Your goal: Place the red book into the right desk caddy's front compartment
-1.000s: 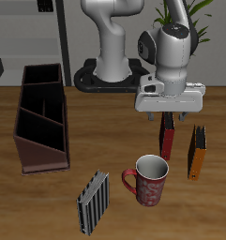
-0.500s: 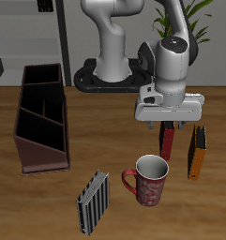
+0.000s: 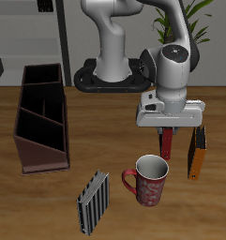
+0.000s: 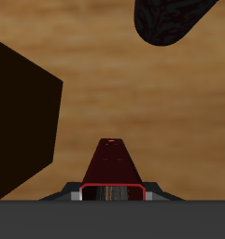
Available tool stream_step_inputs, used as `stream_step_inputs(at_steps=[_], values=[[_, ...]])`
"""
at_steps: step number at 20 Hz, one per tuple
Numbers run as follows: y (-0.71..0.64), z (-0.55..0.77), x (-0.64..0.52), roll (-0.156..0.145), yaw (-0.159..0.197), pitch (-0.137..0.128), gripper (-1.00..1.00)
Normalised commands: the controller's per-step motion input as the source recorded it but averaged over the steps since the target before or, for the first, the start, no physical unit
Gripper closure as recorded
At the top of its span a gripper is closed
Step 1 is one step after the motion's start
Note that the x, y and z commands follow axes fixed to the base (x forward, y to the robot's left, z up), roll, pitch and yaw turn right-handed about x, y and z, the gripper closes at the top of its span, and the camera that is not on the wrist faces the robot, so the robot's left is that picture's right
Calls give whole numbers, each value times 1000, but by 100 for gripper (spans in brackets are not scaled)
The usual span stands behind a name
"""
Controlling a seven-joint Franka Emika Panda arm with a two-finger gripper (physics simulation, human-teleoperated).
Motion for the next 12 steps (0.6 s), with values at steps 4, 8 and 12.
stream_step_inputs(at_steps=[4,8,12], values=[[-28,159,0,4,-5,-19,100],[-98,332,-124,2,27,-45,100],[-246,507,-243,6,76,-68,100]])
